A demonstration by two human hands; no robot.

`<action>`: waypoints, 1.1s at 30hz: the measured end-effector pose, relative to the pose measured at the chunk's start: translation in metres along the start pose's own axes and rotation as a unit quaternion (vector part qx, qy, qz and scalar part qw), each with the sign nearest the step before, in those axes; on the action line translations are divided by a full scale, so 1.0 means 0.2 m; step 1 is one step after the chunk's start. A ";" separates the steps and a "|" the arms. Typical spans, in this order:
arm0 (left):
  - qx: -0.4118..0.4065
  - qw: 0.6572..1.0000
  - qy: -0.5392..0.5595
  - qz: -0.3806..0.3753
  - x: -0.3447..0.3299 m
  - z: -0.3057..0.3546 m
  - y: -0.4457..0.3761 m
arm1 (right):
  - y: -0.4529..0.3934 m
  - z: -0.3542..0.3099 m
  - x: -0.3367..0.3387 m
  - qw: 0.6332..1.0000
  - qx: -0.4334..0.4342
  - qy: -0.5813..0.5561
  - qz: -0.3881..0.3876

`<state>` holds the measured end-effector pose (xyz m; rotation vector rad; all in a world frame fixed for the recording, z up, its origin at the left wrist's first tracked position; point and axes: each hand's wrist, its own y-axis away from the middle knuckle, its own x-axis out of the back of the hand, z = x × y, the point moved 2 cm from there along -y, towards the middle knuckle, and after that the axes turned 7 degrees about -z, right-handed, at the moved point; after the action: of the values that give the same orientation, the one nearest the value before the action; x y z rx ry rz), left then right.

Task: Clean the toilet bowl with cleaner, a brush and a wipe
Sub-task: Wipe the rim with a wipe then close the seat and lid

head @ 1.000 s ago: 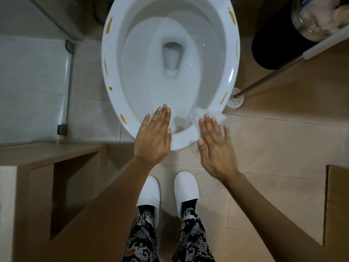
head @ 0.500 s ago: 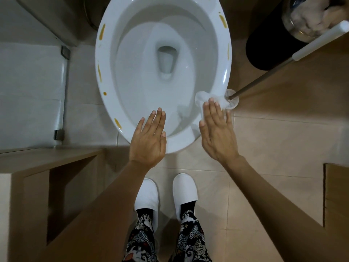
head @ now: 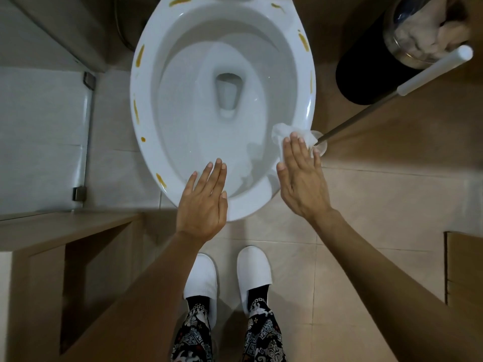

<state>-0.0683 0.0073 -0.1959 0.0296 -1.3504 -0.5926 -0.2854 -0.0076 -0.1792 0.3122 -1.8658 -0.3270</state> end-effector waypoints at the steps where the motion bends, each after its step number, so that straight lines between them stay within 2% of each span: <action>1: 0.001 1.000 0.000 -0.001 0.00 0.00 0.00 | 0.03 -0.02 -0.02 1.000 0.002 -0.006 -0.001; 6: 0.001 1.000 -0.002 -0.006 0.00 0.00 0.00 | 0.11 -0.03 -0.04 0.999 0.031 -0.007 -0.024; 14: 0.000 1.000 -0.003 -0.006 0.01 0.00 0.00 | -0.22 0.09 0.10 1.000 -0.008 0.021 0.009; 20: 0.003 1.000 -0.003 -0.014 0.01 0.00 -0.01 | -0.10 0.07 0.05 1.000 -0.008 0.005 0.016; 27: 0.005 1.000 0.000 -0.015 0.01 0.01 0.00 | -0.18 0.10 0.08 1.000 -0.018 -0.003 0.026; 33: 0.002 1.000 0.004 -0.010 0.01 0.01 0.00 | 0.07 -0.01 -0.03 1.000 0.013 -0.025 0.009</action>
<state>-0.0693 0.0063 -0.1940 0.0478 -1.3453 -0.6067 -0.2824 0.0079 -0.1781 0.3070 -1.9225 -0.3015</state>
